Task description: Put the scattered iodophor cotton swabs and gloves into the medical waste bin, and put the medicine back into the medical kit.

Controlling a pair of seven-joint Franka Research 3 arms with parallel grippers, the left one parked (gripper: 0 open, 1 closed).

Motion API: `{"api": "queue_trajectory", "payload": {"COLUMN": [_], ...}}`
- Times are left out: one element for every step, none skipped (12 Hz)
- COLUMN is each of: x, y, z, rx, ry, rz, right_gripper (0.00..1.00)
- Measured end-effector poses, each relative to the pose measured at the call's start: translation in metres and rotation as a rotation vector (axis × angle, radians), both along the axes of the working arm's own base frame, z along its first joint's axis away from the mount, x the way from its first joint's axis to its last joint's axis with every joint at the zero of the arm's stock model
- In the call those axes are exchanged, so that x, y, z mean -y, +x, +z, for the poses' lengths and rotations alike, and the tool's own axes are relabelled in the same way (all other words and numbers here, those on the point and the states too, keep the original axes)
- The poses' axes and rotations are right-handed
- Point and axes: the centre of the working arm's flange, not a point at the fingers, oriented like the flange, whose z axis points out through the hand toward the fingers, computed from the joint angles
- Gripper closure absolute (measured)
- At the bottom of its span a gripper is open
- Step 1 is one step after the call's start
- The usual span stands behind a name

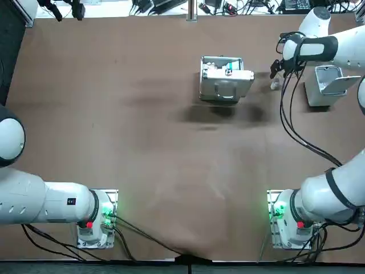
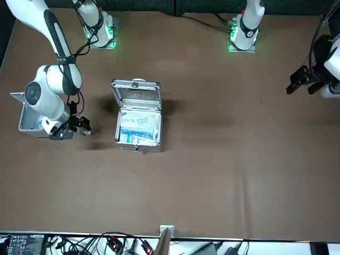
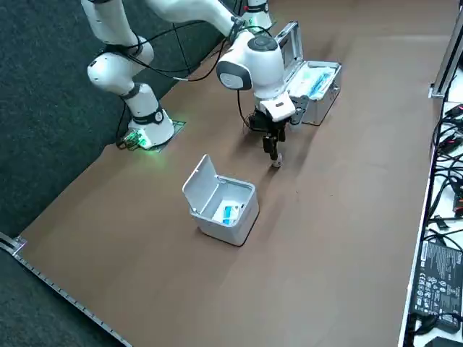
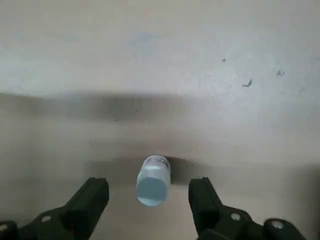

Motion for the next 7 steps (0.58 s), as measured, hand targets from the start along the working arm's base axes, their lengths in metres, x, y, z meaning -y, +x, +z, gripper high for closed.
{"api": "queue_trajectory", "payload": {"x": [0.0,0.0,0.0,0.0,0.0,0.0,0.0], "y": [0.0,-0.001,-0.002,-0.002,-0.002,-0.002,-0.003], "z": [-0.003,-0.007,-0.012,-0.015,-0.018,-0.019,-0.021], "rx": [-0.004,-0.009,-0.018,-0.022,-0.025,-0.027,-0.03], "ry": [0.001,0.002,0.003,0.003,0.004,0.004,0.005], "rz": [-0.001,-0.001,-0.003,-0.003,-0.003,-0.003,-0.003], "right_gripper": [0.01,0.04,0.17,0.17,0.22,0.25,0.26]}}
